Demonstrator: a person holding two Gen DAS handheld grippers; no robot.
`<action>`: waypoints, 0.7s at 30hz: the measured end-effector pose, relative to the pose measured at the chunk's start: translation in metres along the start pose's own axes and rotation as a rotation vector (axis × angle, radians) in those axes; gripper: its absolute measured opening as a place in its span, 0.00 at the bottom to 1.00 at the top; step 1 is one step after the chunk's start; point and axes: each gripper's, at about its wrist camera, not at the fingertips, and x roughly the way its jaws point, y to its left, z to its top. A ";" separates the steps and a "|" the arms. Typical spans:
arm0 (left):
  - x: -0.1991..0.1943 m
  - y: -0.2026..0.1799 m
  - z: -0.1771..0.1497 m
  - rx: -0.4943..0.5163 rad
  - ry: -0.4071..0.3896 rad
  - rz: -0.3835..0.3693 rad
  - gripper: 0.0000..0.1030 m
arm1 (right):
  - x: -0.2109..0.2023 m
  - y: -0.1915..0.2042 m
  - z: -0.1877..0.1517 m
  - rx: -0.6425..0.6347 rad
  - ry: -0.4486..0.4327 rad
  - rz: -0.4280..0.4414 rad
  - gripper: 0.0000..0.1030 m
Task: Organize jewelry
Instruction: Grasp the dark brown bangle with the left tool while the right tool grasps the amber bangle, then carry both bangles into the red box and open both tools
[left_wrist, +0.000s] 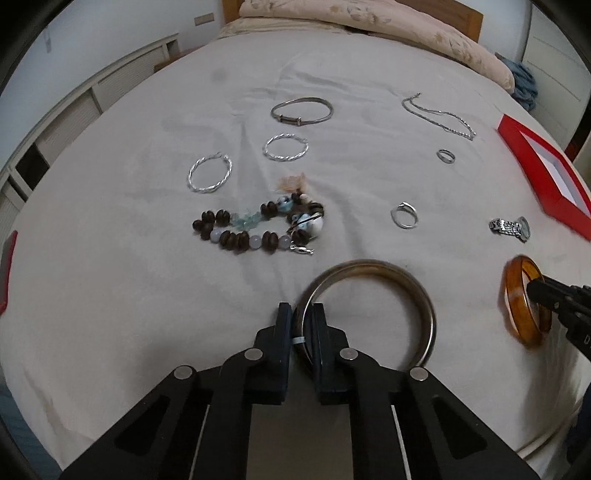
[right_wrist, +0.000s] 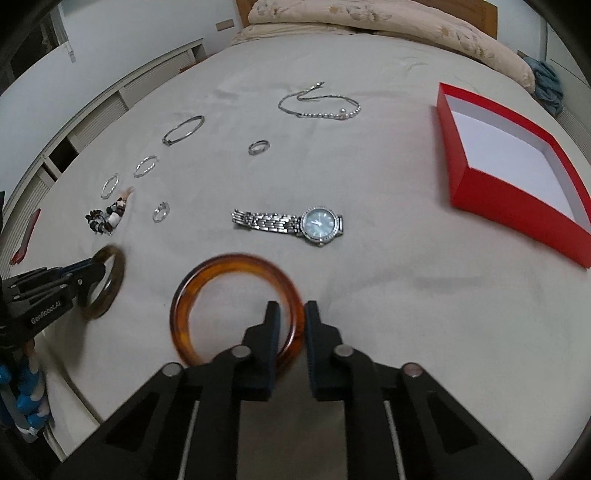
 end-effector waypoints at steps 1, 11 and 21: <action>0.000 -0.002 0.001 -0.003 -0.002 0.005 0.09 | -0.002 -0.001 0.000 -0.003 -0.002 0.002 0.09; -0.043 -0.042 0.022 0.034 -0.081 -0.035 0.09 | -0.064 -0.032 0.004 0.035 -0.132 -0.009 0.09; -0.046 -0.180 0.112 0.162 -0.152 -0.204 0.09 | -0.118 -0.157 0.049 0.133 -0.246 -0.174 0.09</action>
